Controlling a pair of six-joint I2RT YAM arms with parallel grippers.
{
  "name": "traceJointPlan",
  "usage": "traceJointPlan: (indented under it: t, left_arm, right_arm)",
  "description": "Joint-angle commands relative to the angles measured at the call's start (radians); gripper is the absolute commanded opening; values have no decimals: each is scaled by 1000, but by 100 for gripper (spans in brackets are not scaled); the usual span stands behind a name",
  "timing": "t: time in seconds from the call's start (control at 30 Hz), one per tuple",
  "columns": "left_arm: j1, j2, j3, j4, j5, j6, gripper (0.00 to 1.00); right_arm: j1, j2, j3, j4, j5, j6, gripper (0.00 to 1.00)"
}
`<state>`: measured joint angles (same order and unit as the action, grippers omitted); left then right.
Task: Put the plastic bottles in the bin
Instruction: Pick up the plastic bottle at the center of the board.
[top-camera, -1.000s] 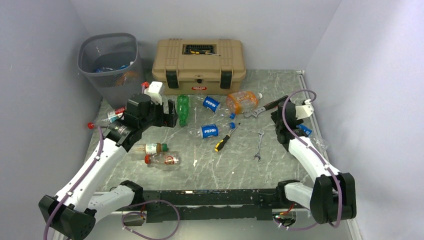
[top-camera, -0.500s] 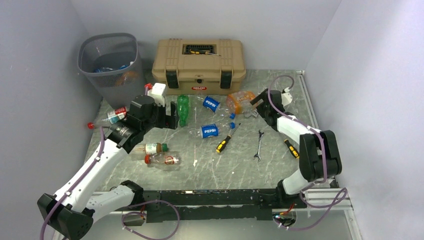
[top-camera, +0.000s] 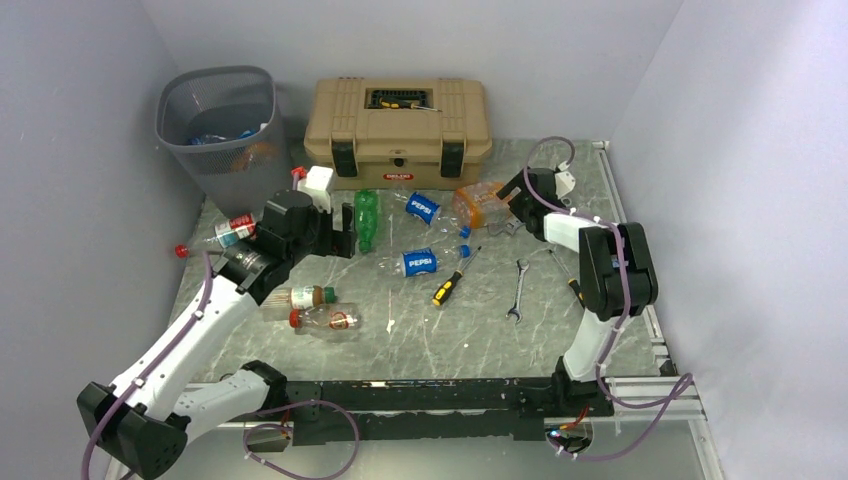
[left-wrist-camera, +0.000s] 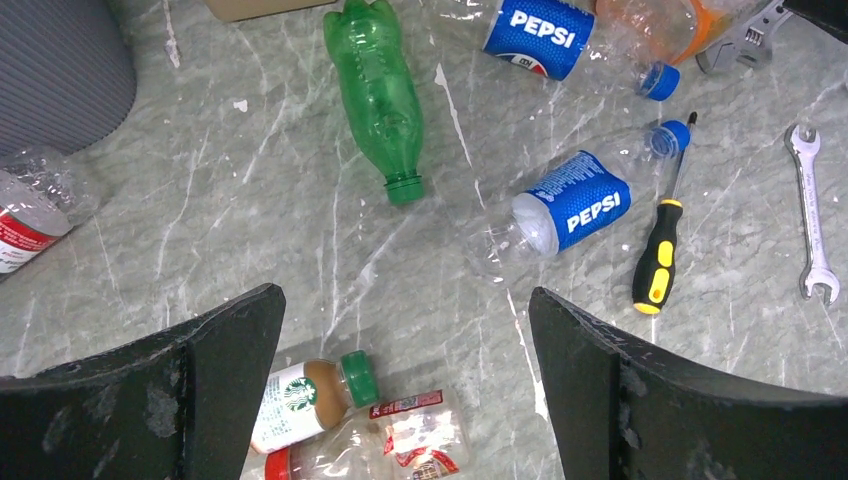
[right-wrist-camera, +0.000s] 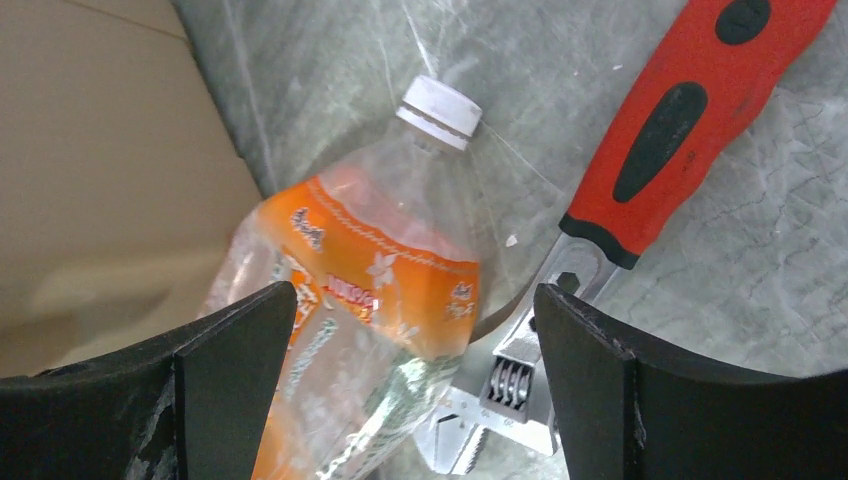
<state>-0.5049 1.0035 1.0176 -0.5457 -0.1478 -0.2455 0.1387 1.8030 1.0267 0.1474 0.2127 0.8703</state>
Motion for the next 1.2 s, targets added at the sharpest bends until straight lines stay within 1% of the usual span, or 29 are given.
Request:
traceJointPlan:
  t: [0.0,0.13,0.27,0.43,0.73,0.8,0.93,0.97,1.17]
  left_arm:
    - [-10,17,16,4,-7,21,98]
    - [-12,28,16,3,-1,21,98]
    - [-15,38,14,5,-2,23,98]
    - [-17,57,16,1,-8,25,97]
    - [-17,79,20,-5,-22,29,97]
    - [-16,78,20,-7,-23,30,97]
    - [-16,72,19,-7,-26,31,97]
    - [-17,70,19,-7,-28,31,97]
    - [-17,65,22,-8,-25,30,97]
  right_arm:
    - [-19,31,-27,151,-74,-32,94]
    - [-43,61,-77,309,-178,-39,94]
    - [-75,96,-103,418,-265,-29,92]
    - [-88,149,-94,455,-324,-20,90]
    - [-87,200,-158,577,-382,17,80]
    - [-88,200,-181,603,-388,22,74]
    - [-91,184,-204,628,-398,14,52]
    - [-92,178,-208,631,-399,13,48]
    - [-95,82,-246,650,-385,27,32]
